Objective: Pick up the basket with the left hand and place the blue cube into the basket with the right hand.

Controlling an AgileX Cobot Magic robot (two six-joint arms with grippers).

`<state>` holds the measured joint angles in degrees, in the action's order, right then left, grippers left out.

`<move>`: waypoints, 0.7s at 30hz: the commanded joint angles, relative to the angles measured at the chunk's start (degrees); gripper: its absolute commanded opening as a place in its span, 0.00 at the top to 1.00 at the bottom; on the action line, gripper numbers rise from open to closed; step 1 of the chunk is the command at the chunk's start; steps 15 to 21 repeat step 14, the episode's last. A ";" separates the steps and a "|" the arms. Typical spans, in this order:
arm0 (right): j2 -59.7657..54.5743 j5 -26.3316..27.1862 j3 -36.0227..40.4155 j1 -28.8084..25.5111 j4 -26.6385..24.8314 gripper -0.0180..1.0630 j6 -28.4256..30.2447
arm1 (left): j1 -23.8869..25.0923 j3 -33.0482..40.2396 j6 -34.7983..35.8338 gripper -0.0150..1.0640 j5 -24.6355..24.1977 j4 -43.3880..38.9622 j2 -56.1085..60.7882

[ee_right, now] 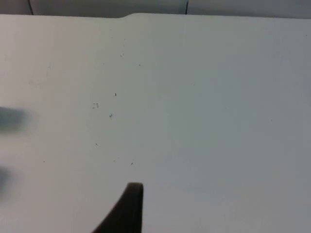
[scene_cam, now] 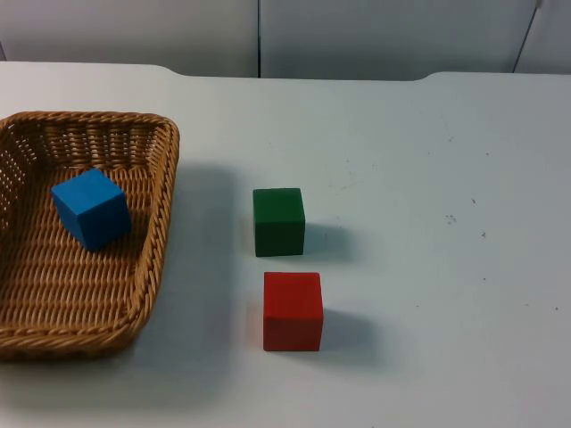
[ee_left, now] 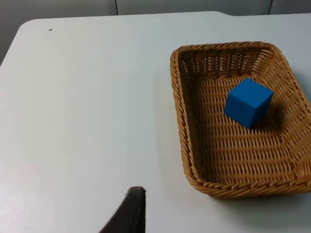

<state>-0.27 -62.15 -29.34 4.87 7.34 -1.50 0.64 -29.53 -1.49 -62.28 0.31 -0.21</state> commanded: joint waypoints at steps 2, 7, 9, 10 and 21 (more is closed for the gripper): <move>0.27 0.78 0.14 -0.41 0.13 0.01 0.04 | -0.14 0.11 0.01 0.08 0.52 0.46 0.21; 0.27 0.78 0.14 -0.41 0.12 0.01 0.04 | -0.14 0.11 0.01 0.08 0.52 0.46 0.21; 0.27 0.78 0.14 -0.41 0.12 0.01 0.04 | -0.14 0.11 0.01 0.08 0.52 0.46 0.21; 0.27 0.78 0.14 -0.53 0.12 0.01 0.04 | -0.14 0.11 0.01 0.08 0.52 0.46 0.21; 0.27 0.78 0.14 -4.09 0.12 0.01 0.04 | -0.14 0.11 0.01 0.08 0.52 0.46 0.21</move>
